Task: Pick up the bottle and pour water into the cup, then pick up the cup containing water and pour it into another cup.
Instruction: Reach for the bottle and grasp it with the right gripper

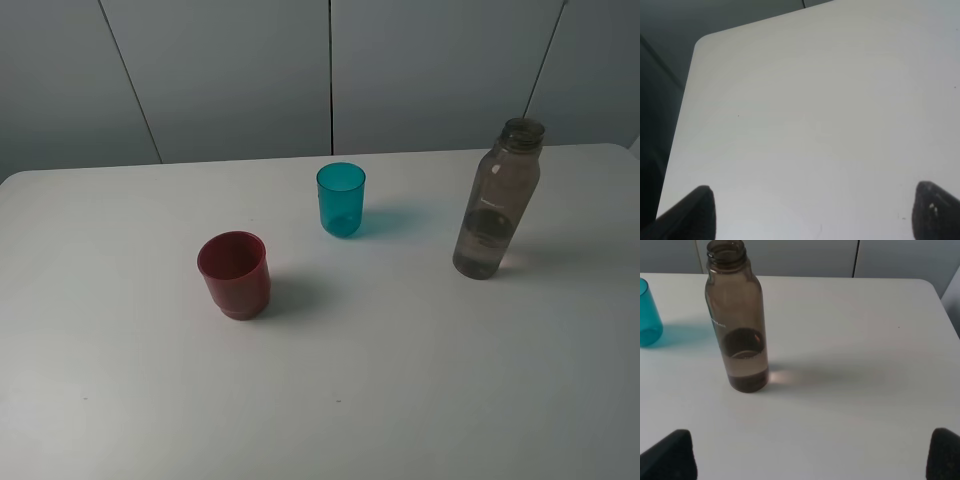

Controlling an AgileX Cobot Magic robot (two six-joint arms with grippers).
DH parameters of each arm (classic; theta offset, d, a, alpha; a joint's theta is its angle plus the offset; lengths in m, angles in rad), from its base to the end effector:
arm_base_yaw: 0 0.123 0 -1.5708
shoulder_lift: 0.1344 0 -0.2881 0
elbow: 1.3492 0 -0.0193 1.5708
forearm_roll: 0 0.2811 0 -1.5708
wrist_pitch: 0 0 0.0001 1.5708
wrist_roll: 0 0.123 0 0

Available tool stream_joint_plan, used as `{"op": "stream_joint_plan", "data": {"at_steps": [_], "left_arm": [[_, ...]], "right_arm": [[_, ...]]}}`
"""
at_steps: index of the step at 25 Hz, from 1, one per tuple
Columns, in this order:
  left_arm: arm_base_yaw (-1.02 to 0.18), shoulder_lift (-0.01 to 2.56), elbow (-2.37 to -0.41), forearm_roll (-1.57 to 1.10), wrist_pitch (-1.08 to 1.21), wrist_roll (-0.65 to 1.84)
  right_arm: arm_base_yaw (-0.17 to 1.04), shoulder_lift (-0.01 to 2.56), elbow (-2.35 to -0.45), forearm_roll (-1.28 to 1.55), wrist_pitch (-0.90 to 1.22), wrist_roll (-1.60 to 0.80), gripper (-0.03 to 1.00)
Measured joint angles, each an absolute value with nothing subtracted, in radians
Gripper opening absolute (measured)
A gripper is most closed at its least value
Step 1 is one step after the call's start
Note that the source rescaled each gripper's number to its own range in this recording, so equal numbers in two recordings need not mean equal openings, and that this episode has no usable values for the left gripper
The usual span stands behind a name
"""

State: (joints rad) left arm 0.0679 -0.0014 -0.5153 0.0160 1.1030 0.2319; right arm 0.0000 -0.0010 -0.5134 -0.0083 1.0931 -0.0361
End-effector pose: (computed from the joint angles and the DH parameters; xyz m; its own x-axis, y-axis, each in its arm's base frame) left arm 0.0426 0.0047 0.2778 -0.4829 0.2045 -0.8514 0.0350 0.9761 0.2146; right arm 0.0437 -0.0009 0.2782 -0.4718 -0.0399 -0.8808 -0.0123 0.9992 -0.0387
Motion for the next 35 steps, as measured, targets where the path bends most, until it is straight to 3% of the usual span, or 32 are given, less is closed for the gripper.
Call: {"op": "stream_joint_plan", "data": {"at_steps": [9, 17, 23, 35], "left_arm": [[0.068, -0.001, -0.515, 0.016, 1.103, 0.232], [0.068, -0.001, -0.515, 0.016, 1.103, 0.232], [0.068, -0.001, -0.515, 0.016, 1.103, 0.232], [0.068, -0.001, -0.515, 0.016, 1.103, 0.232]], "right_arm": [[0.000, 0.017, -0.524, -0.008, 1.080, -0.036, 1.00], [0.000, 0.365, -0.721, -0.012, 0.898, -0.036, 1.00], [0.000, 0.627, -0.733, 0.028, 0.777, -0.036, 1.00], [0.244, 0.907, -0.434, 0.106, 0.372, -0.045, 1.00]]}}
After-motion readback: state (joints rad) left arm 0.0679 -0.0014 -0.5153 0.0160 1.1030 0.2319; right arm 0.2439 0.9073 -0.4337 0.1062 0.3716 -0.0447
